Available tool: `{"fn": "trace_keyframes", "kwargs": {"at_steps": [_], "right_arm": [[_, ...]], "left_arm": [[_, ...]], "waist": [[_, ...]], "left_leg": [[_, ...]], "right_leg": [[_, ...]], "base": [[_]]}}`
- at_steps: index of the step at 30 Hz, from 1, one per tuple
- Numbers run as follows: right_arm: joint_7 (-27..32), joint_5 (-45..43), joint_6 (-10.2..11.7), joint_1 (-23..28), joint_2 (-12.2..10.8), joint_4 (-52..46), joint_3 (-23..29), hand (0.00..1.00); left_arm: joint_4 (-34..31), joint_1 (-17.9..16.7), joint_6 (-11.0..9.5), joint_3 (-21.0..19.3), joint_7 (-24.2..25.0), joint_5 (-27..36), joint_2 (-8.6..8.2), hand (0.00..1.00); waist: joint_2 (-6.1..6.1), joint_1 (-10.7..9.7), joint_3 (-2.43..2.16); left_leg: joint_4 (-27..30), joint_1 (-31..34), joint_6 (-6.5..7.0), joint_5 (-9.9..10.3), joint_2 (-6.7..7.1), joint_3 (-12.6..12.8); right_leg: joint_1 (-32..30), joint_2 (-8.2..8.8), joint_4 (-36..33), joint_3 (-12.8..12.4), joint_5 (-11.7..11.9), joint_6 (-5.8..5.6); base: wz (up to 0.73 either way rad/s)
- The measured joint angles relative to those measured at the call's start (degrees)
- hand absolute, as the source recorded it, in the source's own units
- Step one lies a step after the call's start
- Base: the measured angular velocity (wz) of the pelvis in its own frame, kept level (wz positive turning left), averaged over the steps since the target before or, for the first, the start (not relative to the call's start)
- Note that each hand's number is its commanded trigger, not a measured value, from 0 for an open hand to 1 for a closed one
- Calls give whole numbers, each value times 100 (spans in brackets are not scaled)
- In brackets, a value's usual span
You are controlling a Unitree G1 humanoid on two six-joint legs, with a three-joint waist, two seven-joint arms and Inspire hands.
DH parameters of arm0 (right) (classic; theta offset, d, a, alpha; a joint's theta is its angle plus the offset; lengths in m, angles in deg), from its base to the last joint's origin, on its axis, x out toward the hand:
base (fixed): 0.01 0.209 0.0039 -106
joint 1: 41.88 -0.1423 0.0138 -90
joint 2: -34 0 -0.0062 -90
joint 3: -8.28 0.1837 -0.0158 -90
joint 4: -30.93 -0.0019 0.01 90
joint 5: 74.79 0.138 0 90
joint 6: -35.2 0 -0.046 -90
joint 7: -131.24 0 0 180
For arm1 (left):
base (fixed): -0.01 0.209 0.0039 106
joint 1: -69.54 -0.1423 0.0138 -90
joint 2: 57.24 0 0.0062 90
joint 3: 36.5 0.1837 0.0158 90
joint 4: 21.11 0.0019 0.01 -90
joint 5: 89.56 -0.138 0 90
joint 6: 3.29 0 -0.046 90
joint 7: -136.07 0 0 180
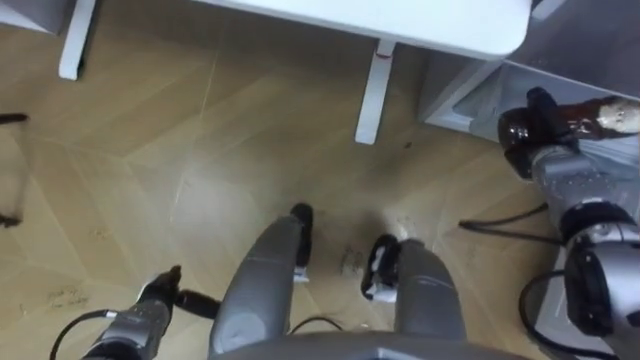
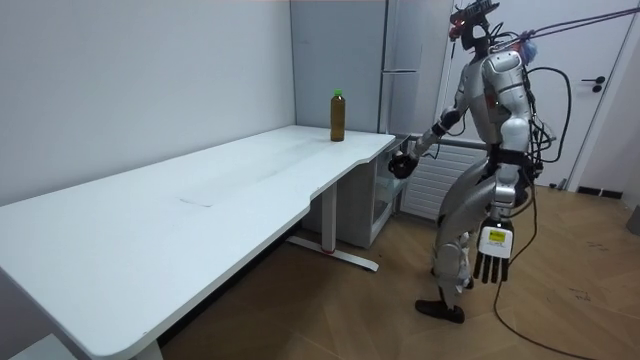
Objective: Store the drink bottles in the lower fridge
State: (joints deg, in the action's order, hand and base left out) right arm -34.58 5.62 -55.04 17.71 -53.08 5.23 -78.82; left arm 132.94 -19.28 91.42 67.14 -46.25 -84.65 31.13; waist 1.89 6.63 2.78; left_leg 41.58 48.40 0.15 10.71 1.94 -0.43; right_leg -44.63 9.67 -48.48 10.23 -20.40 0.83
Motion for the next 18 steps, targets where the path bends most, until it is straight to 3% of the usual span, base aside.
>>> {"fn": "trace_keyframes", "kwargs": {"at_steps": [5, 9, 18], "right_arm": [[16, -200, -2, -74, 30, -1, -19, 100], [222, -190, -6, -244, 182, -27, -166, 100], [600, 0, -4, -591, 526, -295, -148, 100]], "left_arm": [[-22, 59, -1, 158, -62, 10, -16, 0], [-112, 64, 3, 338, -266, 19, -56, 0], [-196, 50, -21, 338, -441, 247, -32, 0]], "waist": [[4, 2, 3], [14, 7, 9], [12, -63, 6]], "left_leg": [[508, 376, -13, 197, -19, 10], [740, 748, -3, 207, -26, 79], [982, 1059, 22, 260, -12, 167]], "right_leg": [[-349, 24, -530, -80, -224, 13], [-774, 46, -808, -148, -254, -5], [-1114, 158, -1108, -168, -319, -20]], "base": [[3], [-6], [0]]}}
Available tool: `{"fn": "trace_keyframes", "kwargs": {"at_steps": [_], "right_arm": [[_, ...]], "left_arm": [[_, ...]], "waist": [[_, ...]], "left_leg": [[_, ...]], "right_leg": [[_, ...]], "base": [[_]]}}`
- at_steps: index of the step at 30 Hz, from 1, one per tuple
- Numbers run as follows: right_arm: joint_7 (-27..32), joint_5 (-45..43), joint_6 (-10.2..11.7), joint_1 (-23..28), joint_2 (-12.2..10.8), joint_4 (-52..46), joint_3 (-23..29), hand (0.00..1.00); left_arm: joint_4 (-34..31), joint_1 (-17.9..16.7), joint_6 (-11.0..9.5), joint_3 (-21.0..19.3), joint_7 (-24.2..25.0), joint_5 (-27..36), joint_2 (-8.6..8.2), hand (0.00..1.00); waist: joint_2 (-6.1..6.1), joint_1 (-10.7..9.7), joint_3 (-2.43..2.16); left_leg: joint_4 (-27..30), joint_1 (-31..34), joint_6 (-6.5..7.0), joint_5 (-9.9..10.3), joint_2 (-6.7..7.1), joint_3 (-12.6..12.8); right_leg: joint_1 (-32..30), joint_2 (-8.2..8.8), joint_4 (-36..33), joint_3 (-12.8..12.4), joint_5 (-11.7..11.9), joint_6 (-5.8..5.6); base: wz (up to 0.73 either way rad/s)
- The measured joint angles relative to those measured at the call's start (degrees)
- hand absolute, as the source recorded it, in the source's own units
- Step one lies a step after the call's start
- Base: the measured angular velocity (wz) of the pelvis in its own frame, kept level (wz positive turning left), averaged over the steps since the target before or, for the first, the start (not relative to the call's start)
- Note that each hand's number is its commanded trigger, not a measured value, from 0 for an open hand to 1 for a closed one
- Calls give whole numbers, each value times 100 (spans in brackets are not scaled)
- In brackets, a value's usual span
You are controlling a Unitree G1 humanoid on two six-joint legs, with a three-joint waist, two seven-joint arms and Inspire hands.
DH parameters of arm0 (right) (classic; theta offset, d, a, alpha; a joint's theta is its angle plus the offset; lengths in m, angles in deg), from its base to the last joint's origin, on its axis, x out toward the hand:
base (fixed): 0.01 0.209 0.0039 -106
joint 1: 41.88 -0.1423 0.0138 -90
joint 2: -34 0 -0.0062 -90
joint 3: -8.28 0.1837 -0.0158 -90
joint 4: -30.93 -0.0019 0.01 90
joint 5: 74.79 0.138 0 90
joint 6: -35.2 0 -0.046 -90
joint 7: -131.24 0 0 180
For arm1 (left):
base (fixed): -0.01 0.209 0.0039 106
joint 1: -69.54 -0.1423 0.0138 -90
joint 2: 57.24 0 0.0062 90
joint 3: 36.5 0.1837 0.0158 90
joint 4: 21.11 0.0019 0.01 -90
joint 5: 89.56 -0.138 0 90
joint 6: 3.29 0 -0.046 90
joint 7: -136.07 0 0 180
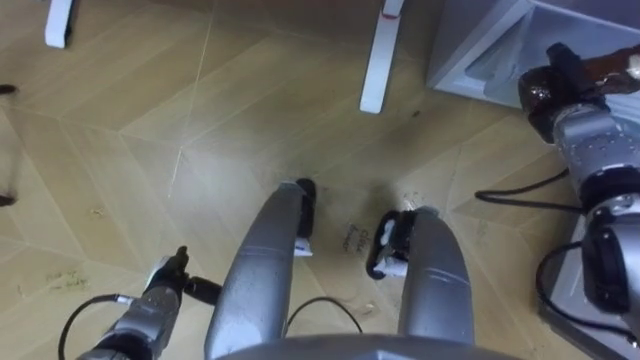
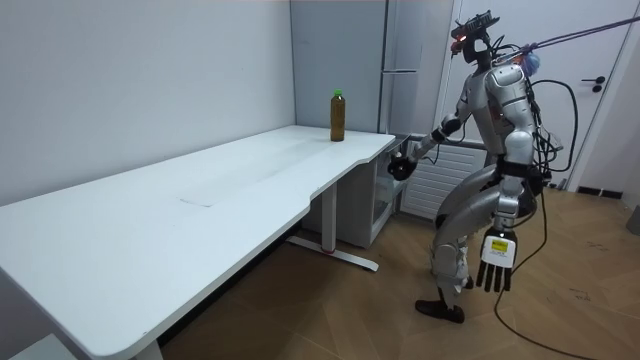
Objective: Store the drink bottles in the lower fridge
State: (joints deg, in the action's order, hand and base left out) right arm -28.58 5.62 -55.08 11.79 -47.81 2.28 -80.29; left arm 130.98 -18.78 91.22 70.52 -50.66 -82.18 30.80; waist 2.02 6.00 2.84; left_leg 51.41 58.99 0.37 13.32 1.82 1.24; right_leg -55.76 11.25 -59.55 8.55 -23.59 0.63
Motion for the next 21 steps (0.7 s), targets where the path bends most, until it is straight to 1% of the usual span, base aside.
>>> {"fn": "trace_keyframes", "kwargs": {"at_steps": [3, 6, 9, 11, 15, 17, 18, 19, 21], "right_arm": [[109, 238, 25, -171, 133, -160, 68, 100], [220, 407, 28, -322, 149, -206, 262, 100], [231, 521, 28, -323, 171, -261, 267, 100], [225, 573, 27, -324, 173, -281, 266, 100], [124, 703, 28, -341, 202, -284, 267, 100], [109, 705, 28, -342, 202, -287, 267, 62], [109, 715, 28, -347, 202, -290, 267, 6], [110, 733, 28, -354, 202, -290, 269, 0], [114, 778, 28, -386, 202, -290, 271, 0]], "left_arm": [[-17, -5, -21, -2, -11, 94, 44, 0], [-29, -20, -30, -4, -14, 208, 89, 0], [-37, -26, -32, -4, -38, 204, 92, 0], [-35, -27, -31, -12, -38, 204, 93, 0], [-35, -27, -28, -15, -37, 206, 94, 0], [-46, -27, -27, -15, -35, 206, 94, 0], [-54, -27, -27, -14, -35, 206, 94, 0], [-61, -27, -27, -10, -35, 206, 93, 0], [-98, -30, -27, -7, -35, 205, 92, 0]], "waist": [[2, -44, -1], [14, -141, -6], [64, -189, -5], [73, -254, -9], [89, -311, -11], [90, -308, -11], [90, -303, -11], [90, -297, -11], [92, -271, -11]], "left_leg": [[30, 68, 24, -8, 8, 32], [69, 58, 51, -5, 15, 57], [169, 75, 83, 62, -5, 174], [237, 77, 89, 103, -5, 187], [259, 75, 87, 108, -18, 196], [270, 74, 87, 109, -30, 197], [275, 74, 86, 109, -32, 198], [276, 74, 86, 109, -33, 197], [291, 74, 86, 109, -45, 197]], "right_leg": [[-76, 22, -43, -24, -1, -6], [-79, 53, -126, -63, -20, 21], [-134, 70, -247, -120, -95, 21], [-133, 83, -315, -133, -139, 19], [-132, 73, -336, -137, -148, 21], [-133, 65, -339, -135, -146, 24], [-133, 65, -343, -136, -146, 25], [-133, 63, -342, -135, -146, 25], [-129, 58, -341, -128, -144, 26]], "base": [[1], [6], [-2], [0], [0], [0], [0], [0], [0]]}}
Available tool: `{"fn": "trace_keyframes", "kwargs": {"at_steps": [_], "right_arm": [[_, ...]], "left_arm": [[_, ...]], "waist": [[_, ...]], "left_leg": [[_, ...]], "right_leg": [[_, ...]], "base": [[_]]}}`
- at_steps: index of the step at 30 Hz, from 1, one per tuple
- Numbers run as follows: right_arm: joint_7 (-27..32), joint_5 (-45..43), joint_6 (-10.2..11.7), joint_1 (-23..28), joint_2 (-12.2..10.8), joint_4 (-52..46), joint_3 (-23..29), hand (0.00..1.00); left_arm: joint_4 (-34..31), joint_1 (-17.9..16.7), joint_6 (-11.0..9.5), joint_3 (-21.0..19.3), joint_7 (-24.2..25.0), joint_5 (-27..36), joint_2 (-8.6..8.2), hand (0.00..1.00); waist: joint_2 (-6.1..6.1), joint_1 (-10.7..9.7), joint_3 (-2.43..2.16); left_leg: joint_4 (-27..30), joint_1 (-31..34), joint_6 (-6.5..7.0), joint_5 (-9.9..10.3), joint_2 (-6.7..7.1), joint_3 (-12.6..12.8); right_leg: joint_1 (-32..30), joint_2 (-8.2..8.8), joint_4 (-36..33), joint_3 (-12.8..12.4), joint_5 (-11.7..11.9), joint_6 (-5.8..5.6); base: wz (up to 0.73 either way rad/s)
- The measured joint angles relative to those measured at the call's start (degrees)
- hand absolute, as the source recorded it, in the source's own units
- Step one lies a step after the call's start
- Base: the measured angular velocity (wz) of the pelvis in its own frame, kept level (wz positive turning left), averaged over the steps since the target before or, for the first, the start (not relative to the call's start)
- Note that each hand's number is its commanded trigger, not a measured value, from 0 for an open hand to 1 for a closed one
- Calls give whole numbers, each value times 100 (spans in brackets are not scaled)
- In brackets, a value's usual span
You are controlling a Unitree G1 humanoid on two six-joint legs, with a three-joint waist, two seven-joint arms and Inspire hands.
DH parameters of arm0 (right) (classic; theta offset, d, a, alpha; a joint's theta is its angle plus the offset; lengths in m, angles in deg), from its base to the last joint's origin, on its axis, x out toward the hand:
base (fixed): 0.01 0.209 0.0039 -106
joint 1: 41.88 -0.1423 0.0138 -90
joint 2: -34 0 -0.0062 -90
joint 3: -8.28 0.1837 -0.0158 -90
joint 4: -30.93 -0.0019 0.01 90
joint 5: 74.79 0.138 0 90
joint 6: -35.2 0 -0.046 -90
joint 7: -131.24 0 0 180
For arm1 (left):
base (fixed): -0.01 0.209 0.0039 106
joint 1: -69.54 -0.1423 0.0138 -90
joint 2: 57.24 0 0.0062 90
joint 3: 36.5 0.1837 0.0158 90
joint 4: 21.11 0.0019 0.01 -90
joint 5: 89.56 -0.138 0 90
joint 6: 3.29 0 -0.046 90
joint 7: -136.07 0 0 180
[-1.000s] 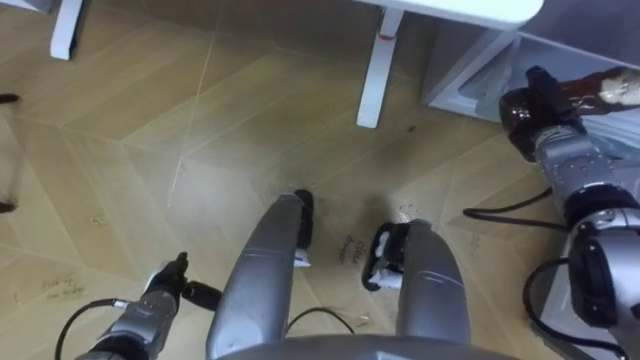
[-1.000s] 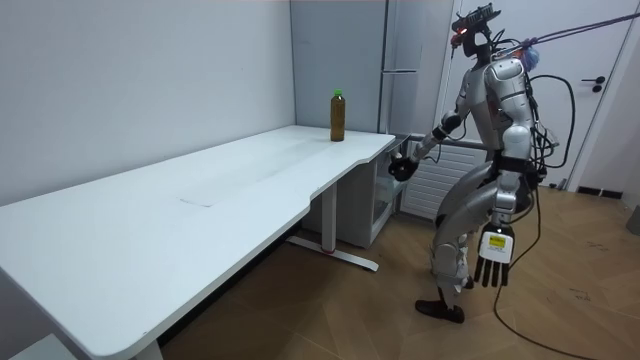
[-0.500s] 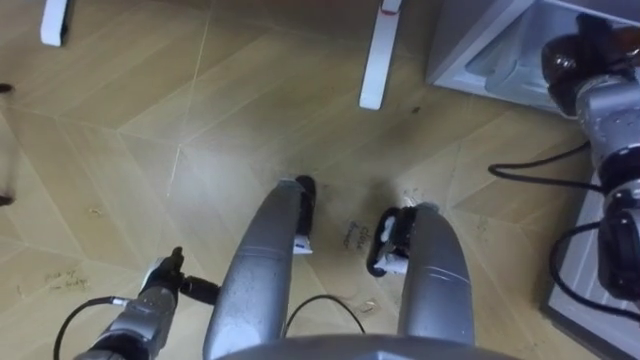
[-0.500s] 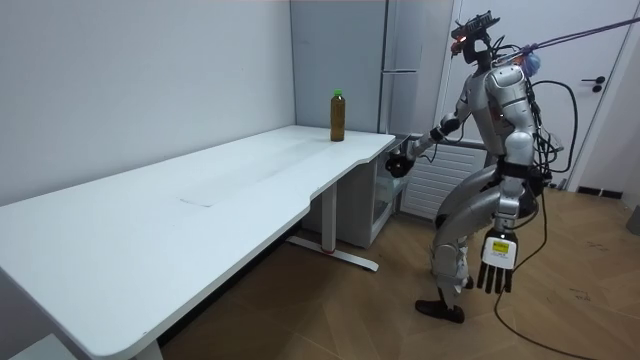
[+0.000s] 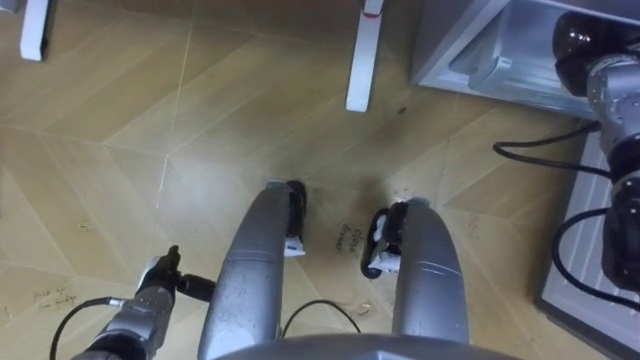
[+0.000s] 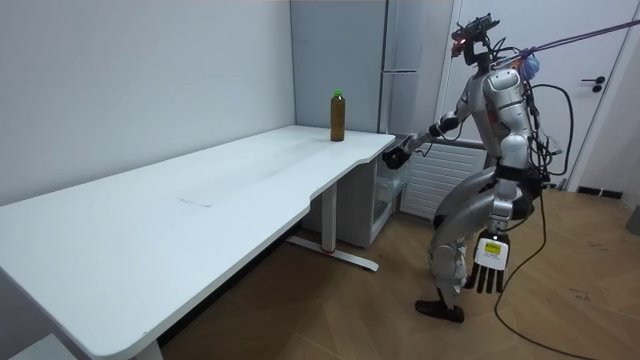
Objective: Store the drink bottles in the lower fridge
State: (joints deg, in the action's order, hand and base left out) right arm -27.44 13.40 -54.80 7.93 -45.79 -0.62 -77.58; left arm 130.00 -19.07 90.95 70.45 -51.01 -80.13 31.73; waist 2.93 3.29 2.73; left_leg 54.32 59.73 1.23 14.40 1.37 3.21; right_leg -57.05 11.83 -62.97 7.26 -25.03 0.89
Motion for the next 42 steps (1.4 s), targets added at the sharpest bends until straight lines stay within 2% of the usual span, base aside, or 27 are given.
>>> {"fn": "trace_keyframes", "kwargs": {"at_steps": [8, 19, 22, 24, 26, 31, 35, 42], "right_arm": [[287, 160, 0, -19, -1, 1, 8, 0], [618, 203, 28, -34, -1, -36, 174, 0], [756, 230, 64, -32, -1, 15, 192, 0], [841, 220, 199, -32, 2, 73, 215, 0], [811, 202, 262, -33, 31, 89, 213, 0], [805, 203, 261, -33, 30, 125, 211, 0], [812, 204, 261, -29, 30, 137, 212, 0], [827, 201, 273, -30, 31, 134, 213, 0]], "left_arm": [[-350, -231, 5, -1, -125, 2, 0, 0], [-385, -391, -1, 1, -140, 128, 4, 0], [-395, -448, 2, 2, -139, 148, 4, 0], [-413, -493, 18, 3, -139, 191, 3, 0], [-446, -507, 32, 2, -141, 227, 5, 0], [-611, -564, 34, 2, -228, 233, 5, 0], [-609, -564, 33, 2, -257, 233, 5, 0], [-636, -563, 24, 5, -353, 234, 4, 0]], "waist": [[-1, 19, 0], [-24, 97, -14], [-39, 109, -23], [-42, 118, -25], [-49, 133, -28], [-54, 169, -31], [-54, 156, -30], [-50, 127, -28]], "left_leg": [[12, 1, 2, 1, -19, 4], [0, -36, 1, 1, -60, 4], [-64, -84, 3, -1, -54, 6], [-90, -152, 3, 0, -55, 27], [-132, -189, 3, -1, -64, 37], [-266, -286, -8, -9, -70, 58], [-301, -319, -11, -9, -73, 58], [-371, -333, -4, -7, -70, 73]], "right_leg": [[9, -1, 6, 23, 15, 18], [69, -20, 63, 62, 23, 4], [105, -18, 126, 69, 39, -17], [162, -20, 148, 52, 38, -19], [190, -28, 184, 49, 39, -22], [254, -95, 304, -11, 69, -57], [295, -105, 363, -11, 94, -26], [314, -116, 448, -23, 111, -44]], "base": [[0], [0], [0], [0], [-3], [-2], [0], [0]]}}
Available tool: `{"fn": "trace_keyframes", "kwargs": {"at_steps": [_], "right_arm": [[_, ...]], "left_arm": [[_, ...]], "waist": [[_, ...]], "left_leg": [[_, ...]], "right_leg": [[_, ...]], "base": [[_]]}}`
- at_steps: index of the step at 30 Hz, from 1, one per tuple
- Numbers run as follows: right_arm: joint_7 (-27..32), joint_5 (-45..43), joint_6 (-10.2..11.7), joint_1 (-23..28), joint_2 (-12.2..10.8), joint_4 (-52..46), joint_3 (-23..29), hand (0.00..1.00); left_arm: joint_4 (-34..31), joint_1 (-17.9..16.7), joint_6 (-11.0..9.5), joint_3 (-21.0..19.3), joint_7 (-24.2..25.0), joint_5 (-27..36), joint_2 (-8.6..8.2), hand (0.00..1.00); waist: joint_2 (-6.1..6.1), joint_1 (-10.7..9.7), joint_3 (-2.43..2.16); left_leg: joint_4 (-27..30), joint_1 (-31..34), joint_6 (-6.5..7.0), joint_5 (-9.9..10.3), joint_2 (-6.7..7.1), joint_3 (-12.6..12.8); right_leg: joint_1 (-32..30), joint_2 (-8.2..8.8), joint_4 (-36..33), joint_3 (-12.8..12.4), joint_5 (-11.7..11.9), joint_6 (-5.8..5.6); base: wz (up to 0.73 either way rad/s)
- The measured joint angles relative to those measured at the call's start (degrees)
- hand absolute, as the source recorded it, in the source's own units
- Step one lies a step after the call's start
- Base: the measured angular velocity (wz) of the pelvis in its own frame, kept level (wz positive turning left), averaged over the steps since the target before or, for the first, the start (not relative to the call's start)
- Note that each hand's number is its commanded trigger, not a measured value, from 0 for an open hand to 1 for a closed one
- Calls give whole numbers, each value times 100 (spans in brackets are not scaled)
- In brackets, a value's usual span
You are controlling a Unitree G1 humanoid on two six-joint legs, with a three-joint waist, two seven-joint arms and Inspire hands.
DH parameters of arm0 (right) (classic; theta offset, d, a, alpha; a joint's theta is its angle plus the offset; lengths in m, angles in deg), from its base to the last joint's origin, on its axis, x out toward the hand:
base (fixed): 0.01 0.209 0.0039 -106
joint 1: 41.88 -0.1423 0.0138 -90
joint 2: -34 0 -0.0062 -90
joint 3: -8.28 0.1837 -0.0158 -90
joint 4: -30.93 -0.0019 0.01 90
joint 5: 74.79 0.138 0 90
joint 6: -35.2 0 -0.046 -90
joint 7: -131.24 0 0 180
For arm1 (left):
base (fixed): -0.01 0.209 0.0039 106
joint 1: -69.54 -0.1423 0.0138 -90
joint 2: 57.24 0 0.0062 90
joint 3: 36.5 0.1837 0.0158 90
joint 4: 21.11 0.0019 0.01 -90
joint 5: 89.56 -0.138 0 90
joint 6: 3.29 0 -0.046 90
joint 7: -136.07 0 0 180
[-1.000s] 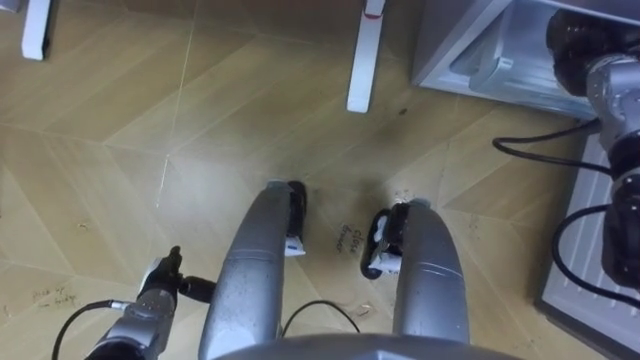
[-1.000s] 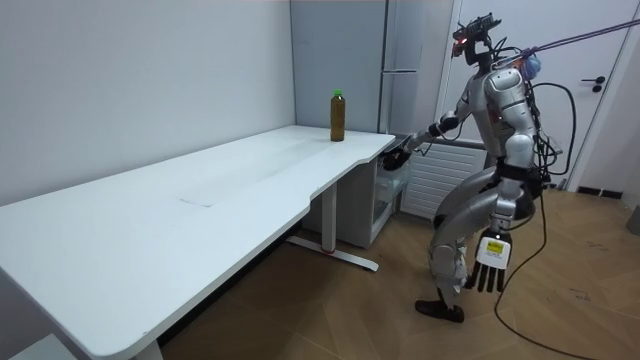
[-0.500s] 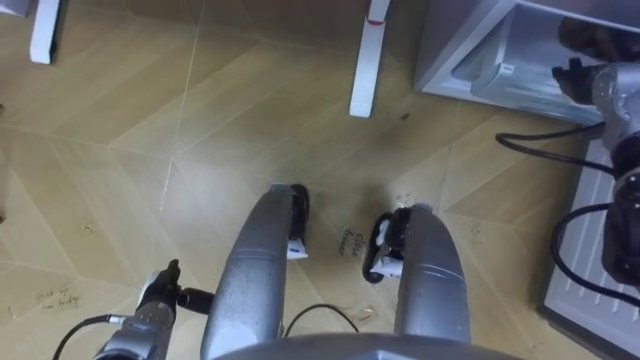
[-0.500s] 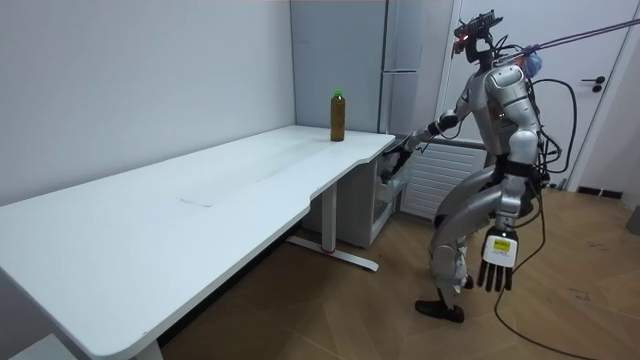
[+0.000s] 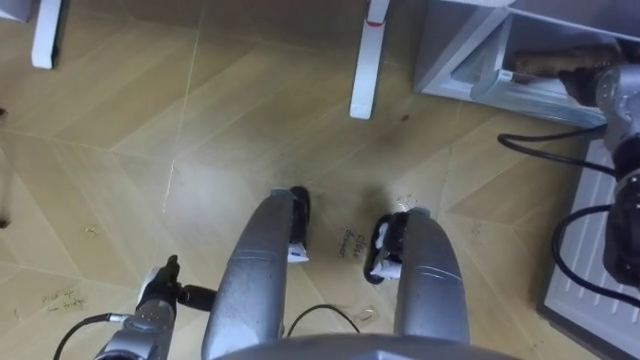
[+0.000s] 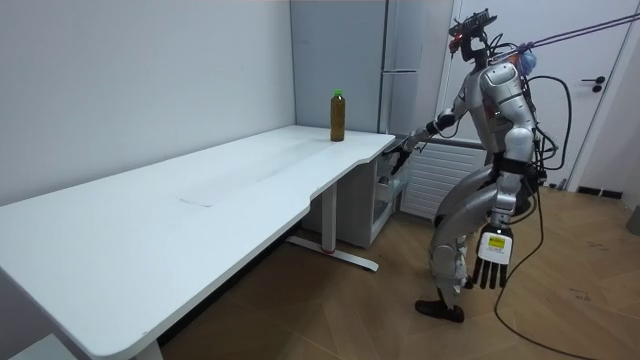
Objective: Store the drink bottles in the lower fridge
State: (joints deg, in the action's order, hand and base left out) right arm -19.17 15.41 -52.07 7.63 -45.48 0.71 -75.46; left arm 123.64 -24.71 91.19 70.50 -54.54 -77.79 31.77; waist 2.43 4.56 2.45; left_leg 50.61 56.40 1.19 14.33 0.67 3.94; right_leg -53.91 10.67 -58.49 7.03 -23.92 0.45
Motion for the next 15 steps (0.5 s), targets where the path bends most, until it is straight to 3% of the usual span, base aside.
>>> {"fn": "trace_keyframes", "kwargs": {"at_steps": [8, 15], "right_arm": [[30, 28, 19, 5, 0, 17, -1, 0], [-127, 74, 23, 370, -5, 89, -2, 0]], "left_arm": [[53, 1, -35, -1, 1, 5, -13, 0], [220, 21, -128, 1, 10, -7, -69, 0]], "waist": [[5, 0, 4], [-82, 63, 29]], "left_leg": [[-20, -42, 0, 0, -3, -1], [-442, -565, 4, -27, -11, -54]], "right_leg": [[48, -13, 25, 1, -1, -1], [635, -71, 558, 95, 100, -49]], "base": [[0], [0]]}}
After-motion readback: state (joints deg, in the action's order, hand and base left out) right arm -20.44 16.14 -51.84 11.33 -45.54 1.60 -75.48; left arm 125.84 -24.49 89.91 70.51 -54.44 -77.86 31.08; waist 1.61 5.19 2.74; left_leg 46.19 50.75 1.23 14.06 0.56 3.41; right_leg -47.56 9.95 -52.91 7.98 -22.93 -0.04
